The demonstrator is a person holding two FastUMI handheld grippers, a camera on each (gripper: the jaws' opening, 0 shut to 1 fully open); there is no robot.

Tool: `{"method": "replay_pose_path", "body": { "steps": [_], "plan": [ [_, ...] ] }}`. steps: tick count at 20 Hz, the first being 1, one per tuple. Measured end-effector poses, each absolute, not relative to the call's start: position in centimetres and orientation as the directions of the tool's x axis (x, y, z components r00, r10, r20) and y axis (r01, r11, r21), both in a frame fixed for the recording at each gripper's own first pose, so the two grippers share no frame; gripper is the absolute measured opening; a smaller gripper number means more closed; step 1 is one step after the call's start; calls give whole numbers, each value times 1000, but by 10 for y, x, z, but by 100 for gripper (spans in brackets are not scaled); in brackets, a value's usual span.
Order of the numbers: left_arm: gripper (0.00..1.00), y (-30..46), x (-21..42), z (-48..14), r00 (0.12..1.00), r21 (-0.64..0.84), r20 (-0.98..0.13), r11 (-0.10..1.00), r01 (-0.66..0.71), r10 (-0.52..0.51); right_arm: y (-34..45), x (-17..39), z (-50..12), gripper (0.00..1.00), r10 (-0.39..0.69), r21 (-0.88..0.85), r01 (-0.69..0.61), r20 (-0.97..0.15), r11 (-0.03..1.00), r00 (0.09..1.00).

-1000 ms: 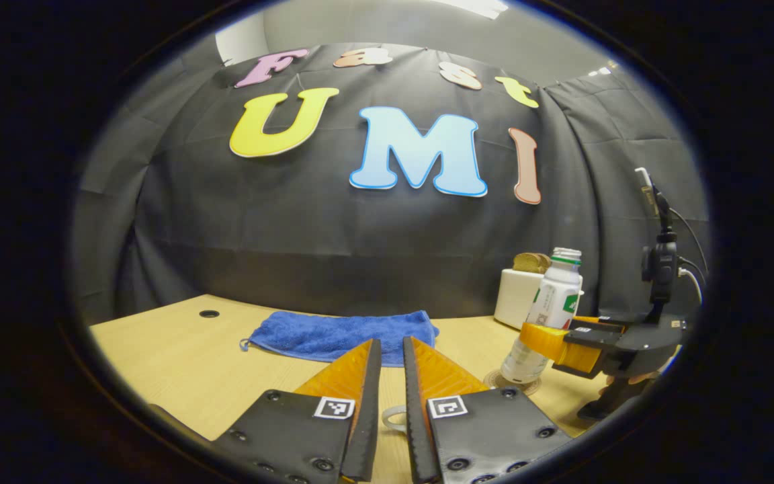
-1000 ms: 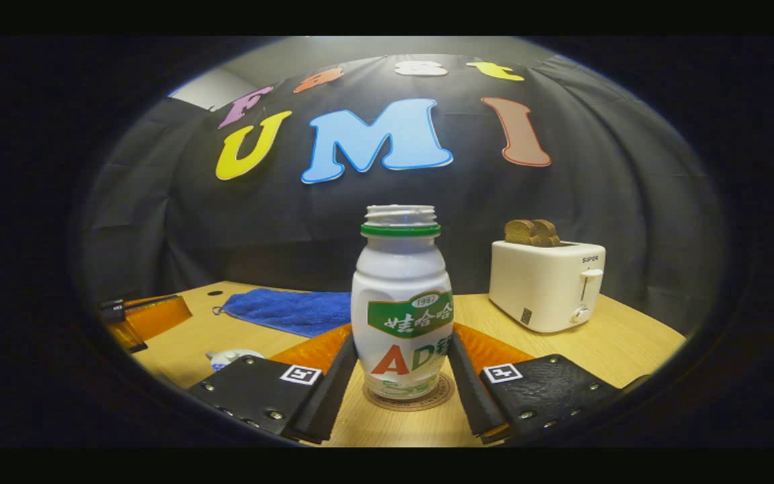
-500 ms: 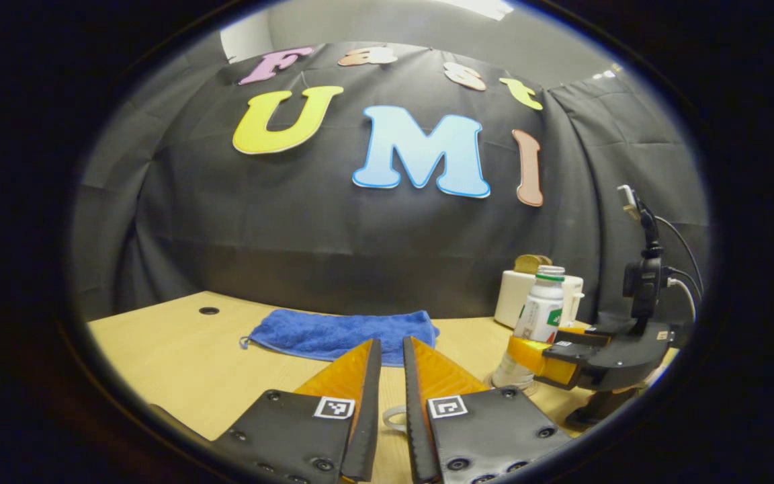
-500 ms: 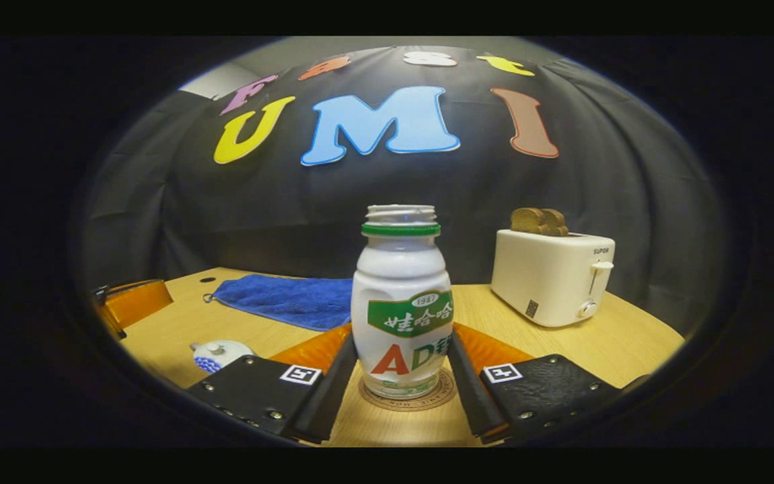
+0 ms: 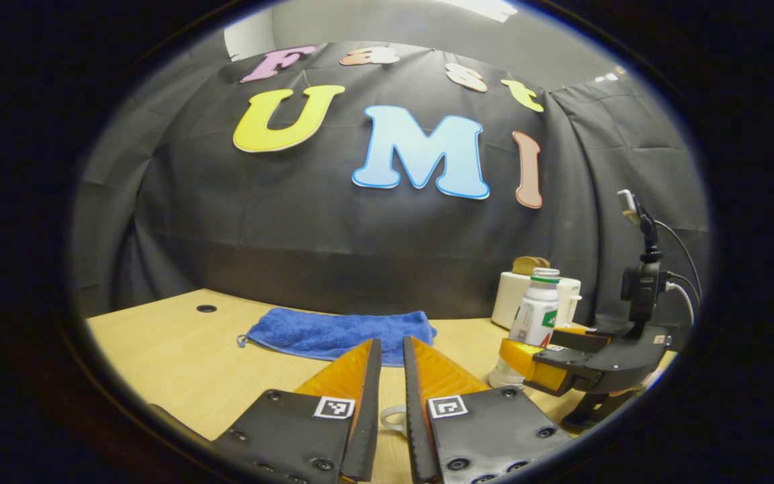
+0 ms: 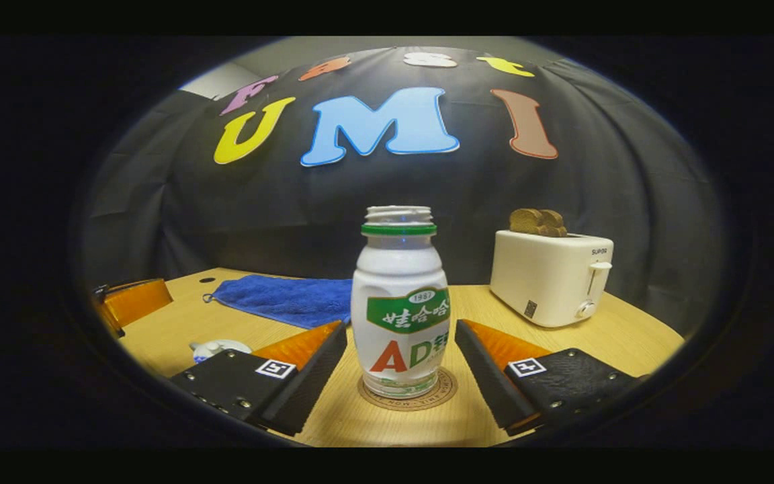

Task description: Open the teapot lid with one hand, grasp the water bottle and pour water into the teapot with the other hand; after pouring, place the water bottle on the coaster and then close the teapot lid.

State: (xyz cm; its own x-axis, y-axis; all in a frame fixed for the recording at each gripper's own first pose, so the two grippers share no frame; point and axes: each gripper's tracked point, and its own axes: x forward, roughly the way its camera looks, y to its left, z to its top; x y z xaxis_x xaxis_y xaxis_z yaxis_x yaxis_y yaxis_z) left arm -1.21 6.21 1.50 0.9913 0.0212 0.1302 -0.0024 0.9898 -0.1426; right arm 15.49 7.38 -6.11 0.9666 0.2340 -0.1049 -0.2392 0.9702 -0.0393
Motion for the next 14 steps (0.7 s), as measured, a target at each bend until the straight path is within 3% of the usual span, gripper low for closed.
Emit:
{"method": "replay_pose_path", "body": {
  "steps": [10,11,14],
  "plan": [
    [30,63,-12,12,992,-131,120,991,-15,31,61,109,-38,99,210,-42,-211,-20,977,977],
    [26,63,-13,12,992,-132,122,991,-16,32,60,102,-37,99,211,-39,-211,-16,977,977],
    [31,58,-19,18,991,-117,134,993,-15,31,56,76,-36,99,205,-25,-205,-2,978,979]
  ]
}}
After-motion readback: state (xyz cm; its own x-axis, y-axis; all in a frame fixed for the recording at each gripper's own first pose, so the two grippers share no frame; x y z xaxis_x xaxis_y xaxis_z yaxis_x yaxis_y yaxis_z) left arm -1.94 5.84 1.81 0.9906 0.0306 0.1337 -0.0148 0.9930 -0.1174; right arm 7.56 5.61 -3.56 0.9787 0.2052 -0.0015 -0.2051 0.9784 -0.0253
